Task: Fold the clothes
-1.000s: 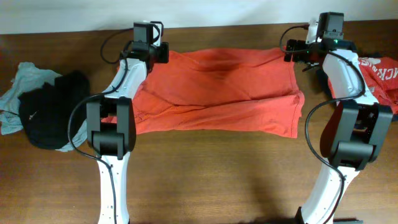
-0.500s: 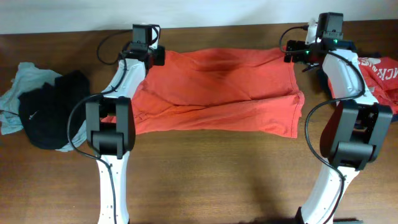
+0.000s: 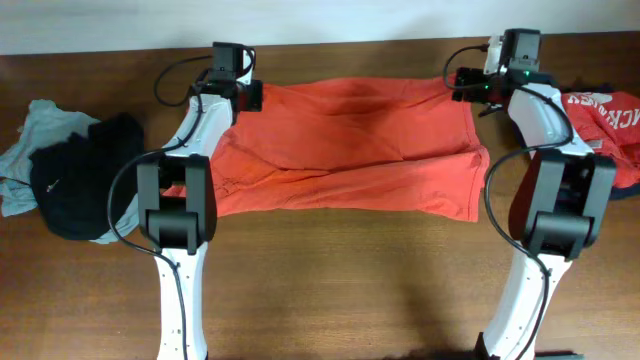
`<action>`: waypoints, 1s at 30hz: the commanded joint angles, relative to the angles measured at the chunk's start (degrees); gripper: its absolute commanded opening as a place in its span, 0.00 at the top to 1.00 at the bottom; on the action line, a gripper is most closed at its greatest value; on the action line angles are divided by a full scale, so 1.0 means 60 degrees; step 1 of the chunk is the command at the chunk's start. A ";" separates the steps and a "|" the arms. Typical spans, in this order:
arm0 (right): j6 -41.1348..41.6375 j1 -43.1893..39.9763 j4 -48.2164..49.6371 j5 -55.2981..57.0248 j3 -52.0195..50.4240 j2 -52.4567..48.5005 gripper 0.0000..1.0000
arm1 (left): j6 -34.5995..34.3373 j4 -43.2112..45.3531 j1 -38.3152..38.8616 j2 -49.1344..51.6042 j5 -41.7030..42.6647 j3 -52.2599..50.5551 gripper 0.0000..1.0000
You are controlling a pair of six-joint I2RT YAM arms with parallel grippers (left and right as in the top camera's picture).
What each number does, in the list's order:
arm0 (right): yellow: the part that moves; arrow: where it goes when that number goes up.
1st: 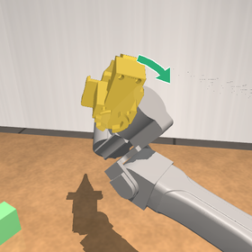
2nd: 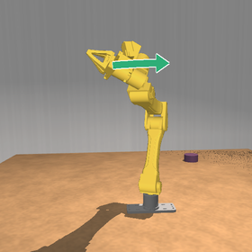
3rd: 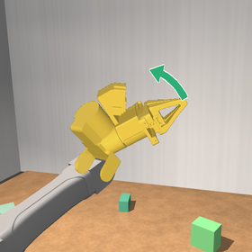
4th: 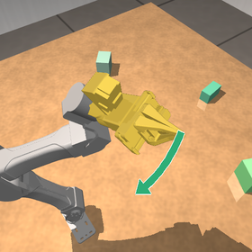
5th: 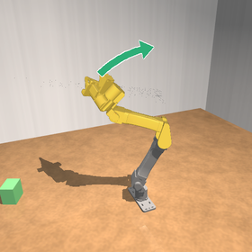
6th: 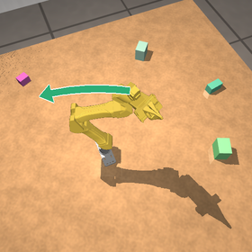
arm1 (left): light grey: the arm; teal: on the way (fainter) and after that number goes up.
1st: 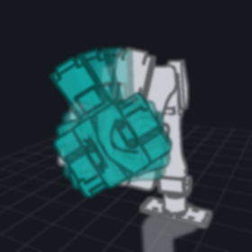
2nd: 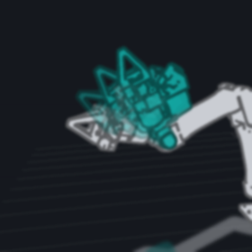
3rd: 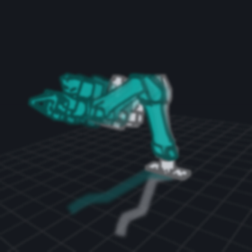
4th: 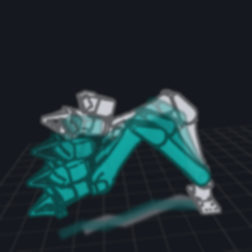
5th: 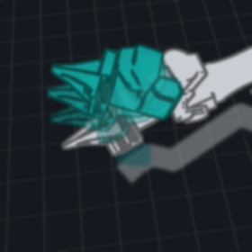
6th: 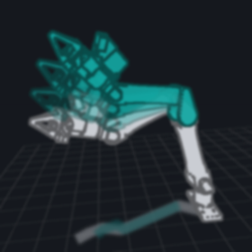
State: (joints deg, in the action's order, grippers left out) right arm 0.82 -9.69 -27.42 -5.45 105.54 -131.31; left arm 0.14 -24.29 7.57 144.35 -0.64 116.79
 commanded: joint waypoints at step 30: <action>0.0900 0.0233 -0.1858 -0.0659 0.3679 -0.1643 0.86 | -0.0044 -0.1494 -0.0273 0.0222 -0.0474 0.2025 1.00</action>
State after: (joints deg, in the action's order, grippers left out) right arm 7.22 -7.60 -34.79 -9.39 120.09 -141.38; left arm -0.01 -31.48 7.05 145.29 -1.85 123.74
